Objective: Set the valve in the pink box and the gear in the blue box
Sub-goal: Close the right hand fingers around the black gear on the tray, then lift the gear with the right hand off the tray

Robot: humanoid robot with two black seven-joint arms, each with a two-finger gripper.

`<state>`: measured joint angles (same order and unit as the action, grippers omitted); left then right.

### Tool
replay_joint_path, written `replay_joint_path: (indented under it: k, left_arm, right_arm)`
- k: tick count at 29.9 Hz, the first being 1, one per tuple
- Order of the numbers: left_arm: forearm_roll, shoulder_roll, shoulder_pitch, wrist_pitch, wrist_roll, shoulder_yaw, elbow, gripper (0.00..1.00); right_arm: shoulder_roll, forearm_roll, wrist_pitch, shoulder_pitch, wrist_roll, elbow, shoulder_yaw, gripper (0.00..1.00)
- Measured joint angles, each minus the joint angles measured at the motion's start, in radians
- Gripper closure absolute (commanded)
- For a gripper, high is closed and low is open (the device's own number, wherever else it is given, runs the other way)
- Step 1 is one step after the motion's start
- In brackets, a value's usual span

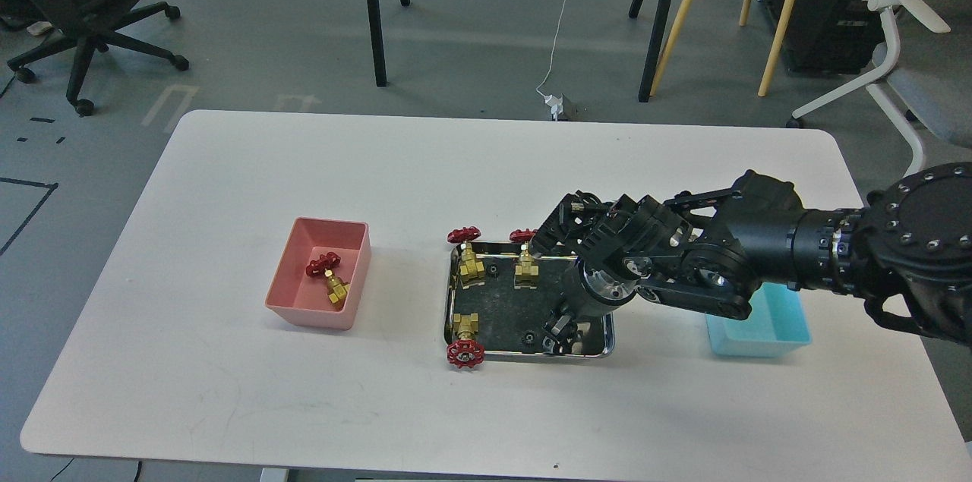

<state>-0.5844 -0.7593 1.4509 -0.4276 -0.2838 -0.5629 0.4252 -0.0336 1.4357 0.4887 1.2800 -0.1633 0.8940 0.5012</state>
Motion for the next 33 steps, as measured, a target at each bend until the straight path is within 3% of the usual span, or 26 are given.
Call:
replay_joint_path:
  k: [5, 25, 27, 33]
  left_arm:
    - [0.000, 0.000, 0.000, 0.000, 0.000, 0.000, 0.000, 0.01]
    - [0.000, -0.008, 0.001, -0.002, -0.001, 0.000, 0.000, 0.01]
    - [0.000, -0.008, 0.001, -0.002, -0.001, 0.000, 0.000, 0.01]
    - [0.000, -0.005, 0.001, -0.002, -0.001, 0.000, -0.011, 0.01]
  right_arm:
    - [-0.002, 0.000, 0.000, -0.001, 0.001, -0.001, 0.000, 0.40]
    - [-0.051, -0.002, 0.000, -0.001, -0.002, 0.062, 0.011, 0.37]
    - [-0.056, -0.002, 0.000, -0.002, -0.002, 0.065, 0.011, 0.39]
    - [-0.064, -0.001, 0.000, -0.008, -0.002, 0.066, 0.011, 0.66]
